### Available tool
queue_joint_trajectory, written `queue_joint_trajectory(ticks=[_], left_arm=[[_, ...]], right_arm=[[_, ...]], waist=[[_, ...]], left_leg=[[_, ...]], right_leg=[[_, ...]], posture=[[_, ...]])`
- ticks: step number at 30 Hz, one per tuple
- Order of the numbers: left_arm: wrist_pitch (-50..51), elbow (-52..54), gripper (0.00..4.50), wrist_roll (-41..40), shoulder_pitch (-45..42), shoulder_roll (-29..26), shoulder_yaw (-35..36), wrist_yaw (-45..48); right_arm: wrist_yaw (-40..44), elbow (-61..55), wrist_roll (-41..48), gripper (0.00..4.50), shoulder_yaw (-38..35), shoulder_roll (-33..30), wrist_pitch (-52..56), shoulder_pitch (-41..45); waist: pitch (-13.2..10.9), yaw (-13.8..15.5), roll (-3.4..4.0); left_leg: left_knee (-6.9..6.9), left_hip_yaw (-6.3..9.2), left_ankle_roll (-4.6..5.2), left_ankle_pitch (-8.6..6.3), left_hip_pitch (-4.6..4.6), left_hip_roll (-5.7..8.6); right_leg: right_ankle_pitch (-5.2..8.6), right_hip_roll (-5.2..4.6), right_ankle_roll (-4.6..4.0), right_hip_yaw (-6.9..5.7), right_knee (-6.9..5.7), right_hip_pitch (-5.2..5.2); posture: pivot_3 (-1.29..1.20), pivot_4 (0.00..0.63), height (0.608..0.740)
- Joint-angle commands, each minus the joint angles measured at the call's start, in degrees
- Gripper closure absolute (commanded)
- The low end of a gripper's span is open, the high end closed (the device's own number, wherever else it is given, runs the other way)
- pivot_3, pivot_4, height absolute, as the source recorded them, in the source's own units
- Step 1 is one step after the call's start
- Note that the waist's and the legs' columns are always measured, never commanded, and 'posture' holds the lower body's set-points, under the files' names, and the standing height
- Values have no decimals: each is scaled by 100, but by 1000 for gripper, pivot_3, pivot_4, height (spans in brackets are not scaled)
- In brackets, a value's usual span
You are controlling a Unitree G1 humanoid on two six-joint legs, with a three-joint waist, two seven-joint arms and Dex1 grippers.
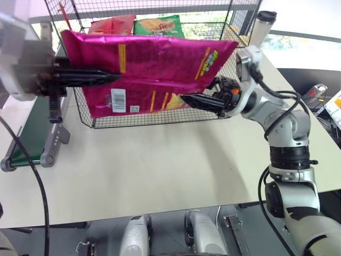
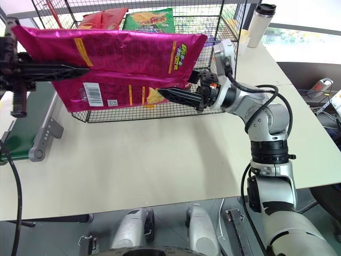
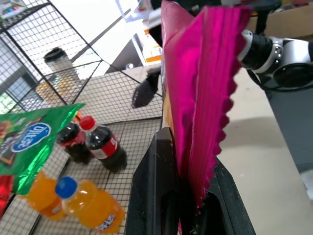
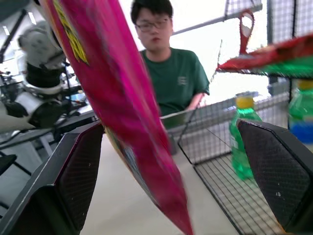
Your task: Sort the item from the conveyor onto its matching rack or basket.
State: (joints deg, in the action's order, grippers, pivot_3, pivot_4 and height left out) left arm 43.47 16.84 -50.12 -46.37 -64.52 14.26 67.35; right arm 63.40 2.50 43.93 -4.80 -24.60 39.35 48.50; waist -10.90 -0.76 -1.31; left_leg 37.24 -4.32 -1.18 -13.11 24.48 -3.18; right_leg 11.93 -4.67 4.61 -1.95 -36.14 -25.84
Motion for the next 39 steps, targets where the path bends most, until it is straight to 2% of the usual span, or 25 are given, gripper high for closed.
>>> queue_joint_trajectory(ticks=[1, 3, 10, 18, 19, 24, 26, 30, 35, 37, 39], left_arm=[[-322, -114, 4494, 316, -43, 91, -121, -20], [-421, -221, 4500, 442, -108, 175, -199, -51], [-519, -381, 4500, 604, -207, 319, -209, -146], [-331, -454, 4500, 447, -24, 372, -63, -150], [-249, -495, 3839, 384, 22, 361, -22, -142], [-58, -478, 1974, 134, 146, 423, 154, -251], [-81, -560, 1055, 223, 179, 444, 167, -376], [-155, -717, 1055, 452, 420, 405, 322, -628], [-273, -719, 1055, 596, 1100, 399, 537, -623], [-253, -531, 1055, 495, 1247, 750, 401, -840], [-229, -362, 1055, 422, 1220, 1176, 249, -1173]], right_arm=[[82, -19, 95, 255, 1, 118, -102, 240], [127, -30, 113, 916, 35, 160, -51, 237], [231, -252, 114, 4467, 142, 82, 53, 109], [65, -419, 72, 4467, 89, 16, 2, 37], [16, -451, 77, 4500, 55, 0, 1, 30], [-182, -633, 184, 4500, -77, -79, 55, -12], [-329, -765, 192, 4500, -166, -158, 76, -67], [-739, -1240, 274, 4500, -547, -508, 210, -373], [-1264, -2005, 556, 4500, -1616, -1537, 536, -1018], [-1454, -2027, 617, 4500, -2149, -1952, 548, -1101], [-1812, -1897, 437, 4500, -2360, -2200, 379, -915]], waist=[[0, 1, 0], [0, 11, 0], [0, 9, 0], [0, 7, 0], [0, 6, 0], [0, 15, 0], [0, 15, 0], [0, 18, 0], [0, 24, -1], [0, 53, 0], [0, 64, 0]], left_leg=[[0, 0, 0, 0, 0, 0], [1, 0, 0, 0, 0, 0], [1, 0, 0, 0, 1, 0], [1, 0, 0, 0, 1, 0], [1, 0, 0, 0, 0, 0], [1, 1, 0, 0, 1, 0], [1, 0, 0, 0, 1, 0], [1, 1, 0, 0, 0, 0], [-1, 0, 0, 0, 1, 1], [-1, 0, 0, 0, 0, 1], [2, -1, 0, 0, -3, 2]], right_leg=[[0, 0, 0, 0, 0, 0], [0, 0, 0, 0, 0, 0], [0, 0, 0, 0, 1, 1], [0, 0, 1, 0, 0, 1], [0, 0, 1, 0, 0, 1], [0, -1, 1, 0, 1, 1], [0, -1, 1, 0, 2, 3], [0, -2, 1, 0, 1, 3], [2, -3, 2, 0, 5, 3], [2, -3, 1, 0, 6, 3], [3, -4, -1, 2, 8, 9]], posture=[[0, 150, 740], [0, 150, 740], [0, 150, 740], [0, 150, 740], [0, 150, 740], [0, 150, 740], [0, 150, 740], [0, 150, 740], [0, 150, 740], [0, 150, 740], [0, 150, 740]])
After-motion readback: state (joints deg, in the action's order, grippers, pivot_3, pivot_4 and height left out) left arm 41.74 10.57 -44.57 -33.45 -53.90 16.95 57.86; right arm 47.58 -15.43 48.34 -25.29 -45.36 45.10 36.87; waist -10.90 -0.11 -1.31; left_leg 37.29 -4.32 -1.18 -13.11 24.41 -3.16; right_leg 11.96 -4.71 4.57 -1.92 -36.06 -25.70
